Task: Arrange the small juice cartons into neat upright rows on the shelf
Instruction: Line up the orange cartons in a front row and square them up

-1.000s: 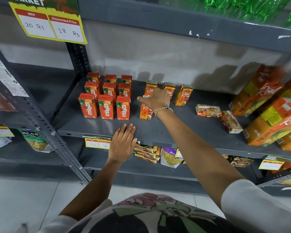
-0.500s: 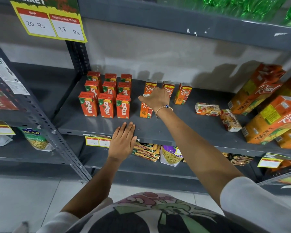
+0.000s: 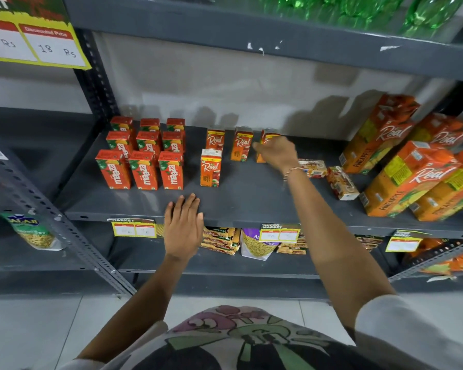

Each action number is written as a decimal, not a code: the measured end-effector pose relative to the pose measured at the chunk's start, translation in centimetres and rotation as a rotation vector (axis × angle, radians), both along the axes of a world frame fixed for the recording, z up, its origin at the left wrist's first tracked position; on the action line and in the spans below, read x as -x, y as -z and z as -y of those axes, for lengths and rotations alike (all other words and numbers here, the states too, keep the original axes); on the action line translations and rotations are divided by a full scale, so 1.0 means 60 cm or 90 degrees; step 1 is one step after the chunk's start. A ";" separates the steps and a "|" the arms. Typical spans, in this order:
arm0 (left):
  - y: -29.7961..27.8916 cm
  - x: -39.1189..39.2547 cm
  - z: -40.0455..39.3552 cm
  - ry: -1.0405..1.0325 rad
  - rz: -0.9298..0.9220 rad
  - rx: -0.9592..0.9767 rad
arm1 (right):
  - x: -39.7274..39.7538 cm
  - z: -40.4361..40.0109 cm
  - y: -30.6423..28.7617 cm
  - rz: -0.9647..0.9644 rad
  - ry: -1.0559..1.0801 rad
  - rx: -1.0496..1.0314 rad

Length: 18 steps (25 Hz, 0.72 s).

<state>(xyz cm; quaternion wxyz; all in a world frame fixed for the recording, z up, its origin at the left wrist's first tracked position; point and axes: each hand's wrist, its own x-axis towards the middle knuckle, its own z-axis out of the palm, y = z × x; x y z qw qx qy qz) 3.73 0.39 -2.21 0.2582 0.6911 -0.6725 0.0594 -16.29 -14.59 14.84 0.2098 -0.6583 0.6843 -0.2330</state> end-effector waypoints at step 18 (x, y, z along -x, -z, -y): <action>-0.005 0.116 0.014 0.026 0.032 -0.038 | 0.228 0.073 0.118 -0.385 -0.167 0.016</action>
